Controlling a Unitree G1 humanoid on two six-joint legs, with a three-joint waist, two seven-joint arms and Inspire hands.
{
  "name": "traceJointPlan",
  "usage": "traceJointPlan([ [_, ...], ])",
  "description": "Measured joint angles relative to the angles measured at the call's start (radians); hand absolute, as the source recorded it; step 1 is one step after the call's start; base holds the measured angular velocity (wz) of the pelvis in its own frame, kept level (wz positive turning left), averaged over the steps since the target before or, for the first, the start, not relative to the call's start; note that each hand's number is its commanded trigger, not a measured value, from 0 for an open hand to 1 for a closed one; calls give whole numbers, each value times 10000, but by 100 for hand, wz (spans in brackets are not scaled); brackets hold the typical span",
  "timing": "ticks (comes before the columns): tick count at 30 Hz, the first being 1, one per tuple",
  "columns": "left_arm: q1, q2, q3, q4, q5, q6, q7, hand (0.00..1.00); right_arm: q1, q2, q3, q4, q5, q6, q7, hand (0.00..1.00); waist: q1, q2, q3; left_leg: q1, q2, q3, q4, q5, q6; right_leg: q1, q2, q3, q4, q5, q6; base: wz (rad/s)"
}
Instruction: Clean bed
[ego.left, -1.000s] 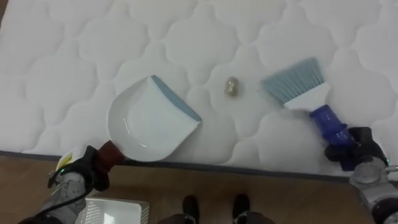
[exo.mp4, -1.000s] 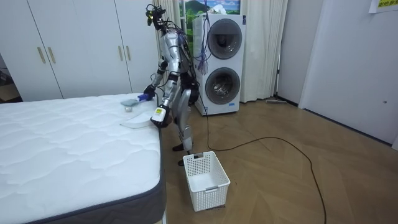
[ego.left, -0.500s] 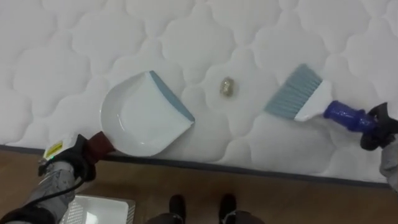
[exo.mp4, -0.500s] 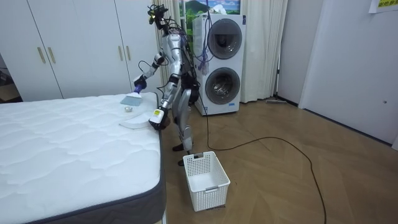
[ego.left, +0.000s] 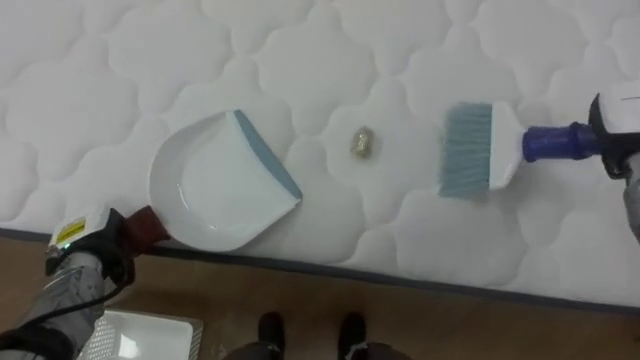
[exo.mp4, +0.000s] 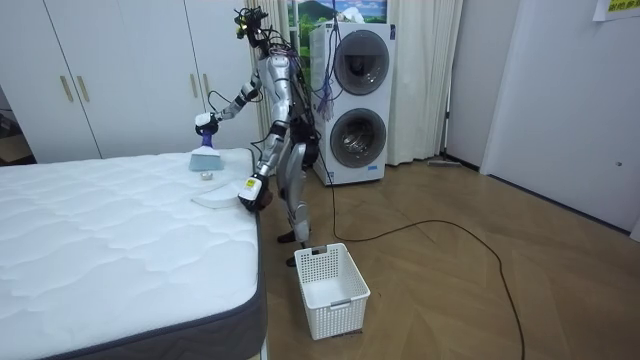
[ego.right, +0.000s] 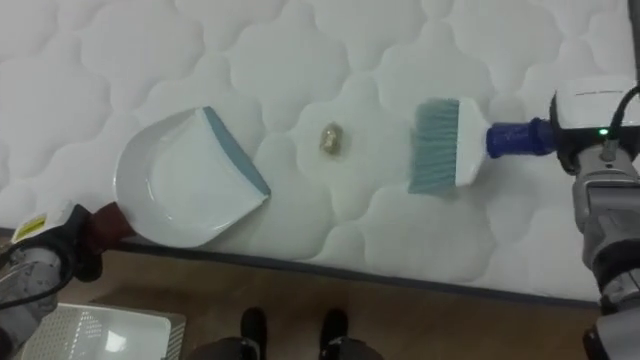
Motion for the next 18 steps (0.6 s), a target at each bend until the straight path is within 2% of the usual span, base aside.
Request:
traceJointPlan([
  [3, -72, -1, -133, -4, 94, -1, 150, 100, -116, -116, 318, -267, -356, 8, -206, 100, 106, -33, 19, 7, 13, -35, -34, 1, -1, 3, 5, -35, 0, 3, -6, 0],
  [9, -70, -1, -196, -11, 186, 1, 374, 100, -115, -118, 316, -602, -1231, 114, -607, 100, 130, -72, 49, 13, 16, -31, -137, 0, -4, 24, 12, -80, -86, 8, -13, 2],
  [14, -38, 1, -197, -63, 438, 5, 615, 100, -114, -115, 320, -983, -1282, 118, -738, 100, 153, -78, 51, 22, 27, -24, -156, -1, -9, 51, 35, -91, -167, 9, -12, 0],
  [16, 30, 1, -197, -155, 445, 42, 626, 100, -98, -57, 329, -1157, -1275, 131, -738, 100, 154, -78, 52, 56, 25, -42, -170, -5, -18, 96, 40, -112, -187, 9, -12, 0],
  [18, 188, -2, -309, -231, 410, 69, 704, 100, -80, 178, 470, -1249, -1273, 331, -738, 100, 166, -76, 59, 202, 13, -47, -236, -10, -26, 221, 20, -173, -192, 8, -11, 0],
])
